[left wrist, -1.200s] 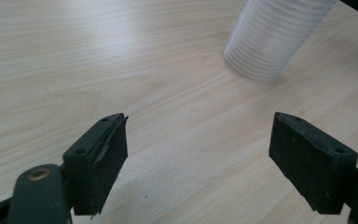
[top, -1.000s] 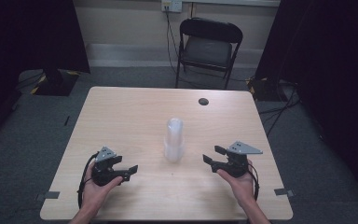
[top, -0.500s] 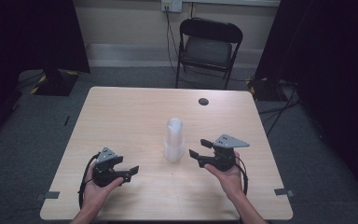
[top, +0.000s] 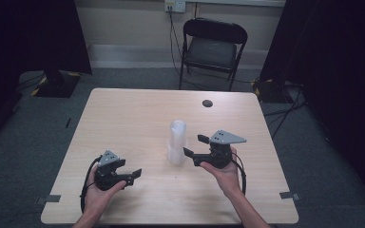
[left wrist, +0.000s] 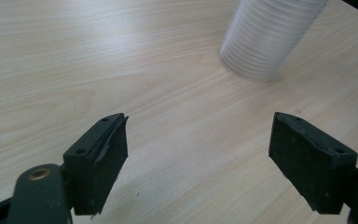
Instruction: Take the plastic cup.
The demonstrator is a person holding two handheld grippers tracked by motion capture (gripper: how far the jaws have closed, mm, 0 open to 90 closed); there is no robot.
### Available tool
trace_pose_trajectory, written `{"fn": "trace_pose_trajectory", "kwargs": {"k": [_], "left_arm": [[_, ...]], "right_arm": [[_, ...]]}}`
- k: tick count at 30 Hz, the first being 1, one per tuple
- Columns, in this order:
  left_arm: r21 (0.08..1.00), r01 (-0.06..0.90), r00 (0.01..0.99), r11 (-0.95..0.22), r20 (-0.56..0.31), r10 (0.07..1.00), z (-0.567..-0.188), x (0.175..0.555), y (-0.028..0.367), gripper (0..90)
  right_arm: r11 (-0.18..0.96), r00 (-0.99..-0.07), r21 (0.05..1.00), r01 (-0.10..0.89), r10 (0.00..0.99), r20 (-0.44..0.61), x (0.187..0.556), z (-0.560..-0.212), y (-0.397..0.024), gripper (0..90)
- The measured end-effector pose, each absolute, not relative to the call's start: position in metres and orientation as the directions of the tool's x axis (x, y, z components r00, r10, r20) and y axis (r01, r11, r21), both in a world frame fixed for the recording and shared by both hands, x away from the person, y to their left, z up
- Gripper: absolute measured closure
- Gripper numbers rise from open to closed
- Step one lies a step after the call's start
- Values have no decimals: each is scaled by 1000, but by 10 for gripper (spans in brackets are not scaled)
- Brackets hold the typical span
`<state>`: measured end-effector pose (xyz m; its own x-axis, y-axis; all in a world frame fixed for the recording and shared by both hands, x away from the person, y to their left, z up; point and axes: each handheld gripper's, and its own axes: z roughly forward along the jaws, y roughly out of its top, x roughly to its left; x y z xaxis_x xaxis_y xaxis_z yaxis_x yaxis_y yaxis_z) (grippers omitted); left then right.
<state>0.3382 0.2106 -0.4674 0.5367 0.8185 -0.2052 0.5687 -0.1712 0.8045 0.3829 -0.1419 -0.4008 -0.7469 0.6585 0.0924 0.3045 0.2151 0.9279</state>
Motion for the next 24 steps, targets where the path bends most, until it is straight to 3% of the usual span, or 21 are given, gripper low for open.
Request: {"fn": "trace_pose_trajectory", "kwargs": {"k": [24], "left_arm": [[800,575,532,-175,-202,822,-469,340,212,193]], "right_arm": [[206,-763,936,287,639,94,409,-399,-116,140]]}}
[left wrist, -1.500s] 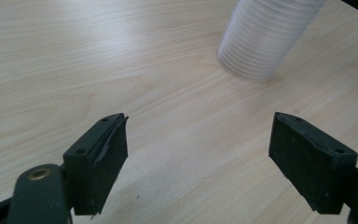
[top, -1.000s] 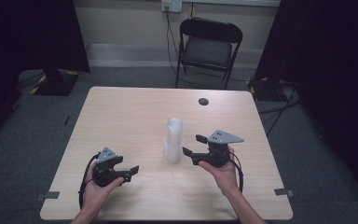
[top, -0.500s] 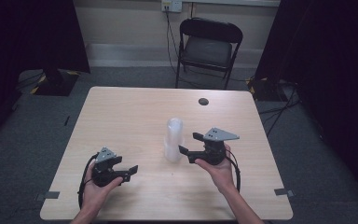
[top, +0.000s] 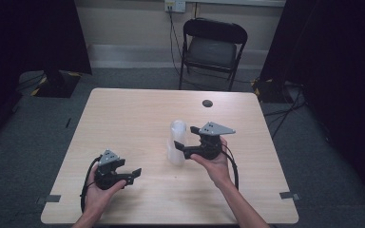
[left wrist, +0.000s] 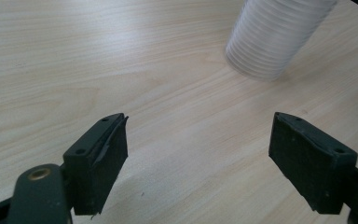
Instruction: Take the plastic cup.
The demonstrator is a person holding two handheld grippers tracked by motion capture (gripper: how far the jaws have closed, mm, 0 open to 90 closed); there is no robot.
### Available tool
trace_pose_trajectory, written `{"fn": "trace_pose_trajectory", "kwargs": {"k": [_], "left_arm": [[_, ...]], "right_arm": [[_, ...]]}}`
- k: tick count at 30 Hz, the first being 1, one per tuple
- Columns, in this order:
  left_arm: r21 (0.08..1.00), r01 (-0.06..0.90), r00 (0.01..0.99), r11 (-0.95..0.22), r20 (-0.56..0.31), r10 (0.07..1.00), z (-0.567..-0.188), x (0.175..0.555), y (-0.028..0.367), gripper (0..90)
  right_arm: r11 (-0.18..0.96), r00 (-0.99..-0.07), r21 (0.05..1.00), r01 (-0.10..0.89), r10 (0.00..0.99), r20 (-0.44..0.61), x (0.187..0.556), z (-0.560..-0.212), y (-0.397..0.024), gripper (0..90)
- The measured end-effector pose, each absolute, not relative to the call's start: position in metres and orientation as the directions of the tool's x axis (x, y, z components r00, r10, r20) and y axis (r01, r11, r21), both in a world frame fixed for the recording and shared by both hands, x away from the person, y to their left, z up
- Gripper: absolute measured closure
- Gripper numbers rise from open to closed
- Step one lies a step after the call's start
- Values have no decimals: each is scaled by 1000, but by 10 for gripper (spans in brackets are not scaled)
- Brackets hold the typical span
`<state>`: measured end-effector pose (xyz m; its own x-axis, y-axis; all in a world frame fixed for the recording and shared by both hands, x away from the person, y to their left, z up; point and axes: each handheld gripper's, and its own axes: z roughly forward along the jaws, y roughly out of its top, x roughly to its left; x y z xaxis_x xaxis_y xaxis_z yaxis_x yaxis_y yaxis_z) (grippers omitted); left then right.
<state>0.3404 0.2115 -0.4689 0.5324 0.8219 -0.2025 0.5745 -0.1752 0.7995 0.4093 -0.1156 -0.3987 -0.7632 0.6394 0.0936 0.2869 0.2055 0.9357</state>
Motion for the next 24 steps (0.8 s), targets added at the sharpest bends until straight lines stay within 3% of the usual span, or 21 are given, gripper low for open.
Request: {"fn": "trace_pose_trajectory", "kwargs": {"k": [24], "left_arm": [[807,565,530,-170,-198,825,-468,340,212,193]], "right_arm": [[252,-776,922,294,626,77,435,-426,-87,245]]}}
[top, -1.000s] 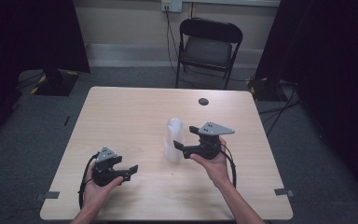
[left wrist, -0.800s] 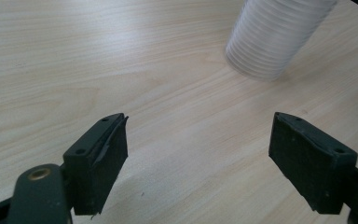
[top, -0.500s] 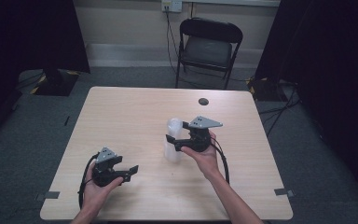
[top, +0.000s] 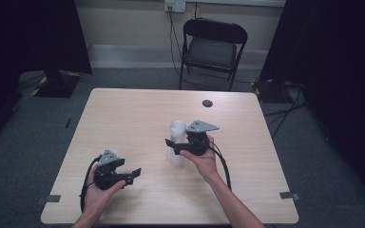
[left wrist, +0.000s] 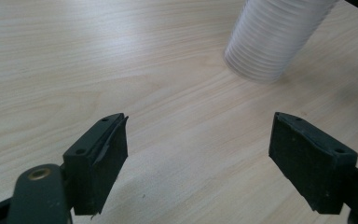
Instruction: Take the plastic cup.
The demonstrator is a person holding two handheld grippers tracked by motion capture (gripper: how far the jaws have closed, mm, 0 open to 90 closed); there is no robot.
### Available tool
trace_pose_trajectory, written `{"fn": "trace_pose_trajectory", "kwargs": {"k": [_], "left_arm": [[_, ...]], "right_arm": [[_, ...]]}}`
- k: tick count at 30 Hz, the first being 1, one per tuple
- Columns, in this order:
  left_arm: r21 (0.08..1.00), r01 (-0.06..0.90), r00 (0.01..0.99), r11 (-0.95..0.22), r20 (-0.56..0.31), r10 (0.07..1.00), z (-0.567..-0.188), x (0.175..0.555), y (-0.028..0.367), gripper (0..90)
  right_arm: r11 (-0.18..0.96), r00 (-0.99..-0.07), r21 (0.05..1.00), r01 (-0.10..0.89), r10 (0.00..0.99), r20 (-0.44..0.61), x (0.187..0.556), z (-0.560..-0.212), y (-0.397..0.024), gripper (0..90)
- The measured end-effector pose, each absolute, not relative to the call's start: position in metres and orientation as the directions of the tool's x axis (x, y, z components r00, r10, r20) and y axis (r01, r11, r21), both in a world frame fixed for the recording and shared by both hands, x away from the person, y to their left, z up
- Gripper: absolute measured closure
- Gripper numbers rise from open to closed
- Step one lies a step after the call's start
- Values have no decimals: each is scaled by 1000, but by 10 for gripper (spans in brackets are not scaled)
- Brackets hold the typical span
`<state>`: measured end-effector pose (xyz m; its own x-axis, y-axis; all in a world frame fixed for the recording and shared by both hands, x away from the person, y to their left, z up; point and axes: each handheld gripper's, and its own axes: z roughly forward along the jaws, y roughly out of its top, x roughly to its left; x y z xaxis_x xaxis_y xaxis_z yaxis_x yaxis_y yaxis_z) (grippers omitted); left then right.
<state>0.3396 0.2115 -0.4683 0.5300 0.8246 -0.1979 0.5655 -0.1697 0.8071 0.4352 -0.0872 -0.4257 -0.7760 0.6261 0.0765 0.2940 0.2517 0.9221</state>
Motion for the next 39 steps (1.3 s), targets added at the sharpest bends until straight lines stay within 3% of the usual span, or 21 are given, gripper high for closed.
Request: {"fn": "trace_pose_trajectory", "kwargs": {"k": [12,39], "left_arm": [[808,564,528,-170,-195,827,-468,339,212,193],[807,562,535,-183,-186,824,-469,339,212,192]], "right_arm": [[255,-764,923,287,642,60,434,-427,-87,300],[232,-772,941,245,633,45,433,-408,-87,307]]}}
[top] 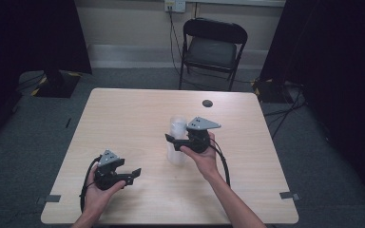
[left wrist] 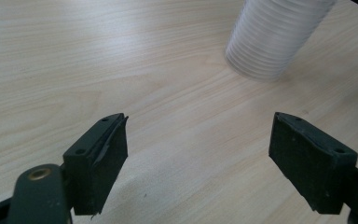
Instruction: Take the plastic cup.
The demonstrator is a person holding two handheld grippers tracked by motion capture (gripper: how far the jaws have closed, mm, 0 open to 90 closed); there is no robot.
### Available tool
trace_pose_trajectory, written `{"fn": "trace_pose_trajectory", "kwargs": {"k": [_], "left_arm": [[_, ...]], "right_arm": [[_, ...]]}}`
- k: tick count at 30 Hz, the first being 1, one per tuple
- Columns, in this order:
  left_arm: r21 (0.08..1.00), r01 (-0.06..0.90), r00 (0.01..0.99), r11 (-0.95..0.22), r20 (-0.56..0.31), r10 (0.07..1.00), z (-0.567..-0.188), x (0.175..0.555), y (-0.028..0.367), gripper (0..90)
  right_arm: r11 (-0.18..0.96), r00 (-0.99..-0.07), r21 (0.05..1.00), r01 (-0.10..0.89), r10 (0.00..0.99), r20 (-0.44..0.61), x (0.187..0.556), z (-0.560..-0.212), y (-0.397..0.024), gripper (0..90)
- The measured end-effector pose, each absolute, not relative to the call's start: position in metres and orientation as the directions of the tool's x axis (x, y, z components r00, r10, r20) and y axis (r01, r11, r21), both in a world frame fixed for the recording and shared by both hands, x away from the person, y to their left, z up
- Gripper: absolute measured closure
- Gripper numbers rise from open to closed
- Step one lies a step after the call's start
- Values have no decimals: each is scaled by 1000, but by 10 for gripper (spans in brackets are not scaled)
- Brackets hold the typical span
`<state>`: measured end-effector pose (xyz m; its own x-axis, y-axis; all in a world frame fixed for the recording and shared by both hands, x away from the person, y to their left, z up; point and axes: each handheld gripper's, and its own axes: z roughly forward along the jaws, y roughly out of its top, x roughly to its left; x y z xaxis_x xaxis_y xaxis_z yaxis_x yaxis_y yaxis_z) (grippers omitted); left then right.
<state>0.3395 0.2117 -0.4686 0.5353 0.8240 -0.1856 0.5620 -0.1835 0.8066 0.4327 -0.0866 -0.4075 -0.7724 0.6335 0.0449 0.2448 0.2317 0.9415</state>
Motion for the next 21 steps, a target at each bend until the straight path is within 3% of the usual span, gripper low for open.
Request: {"fn": "trace_pose_trajectory", "kwargs": {"k": [21], "left_arm": [[805,563,543,-187,-190,818,-470,341,209,193]], "right_arm": [[197,-775,949,245,628,70,433,-391,-88,311]]}}
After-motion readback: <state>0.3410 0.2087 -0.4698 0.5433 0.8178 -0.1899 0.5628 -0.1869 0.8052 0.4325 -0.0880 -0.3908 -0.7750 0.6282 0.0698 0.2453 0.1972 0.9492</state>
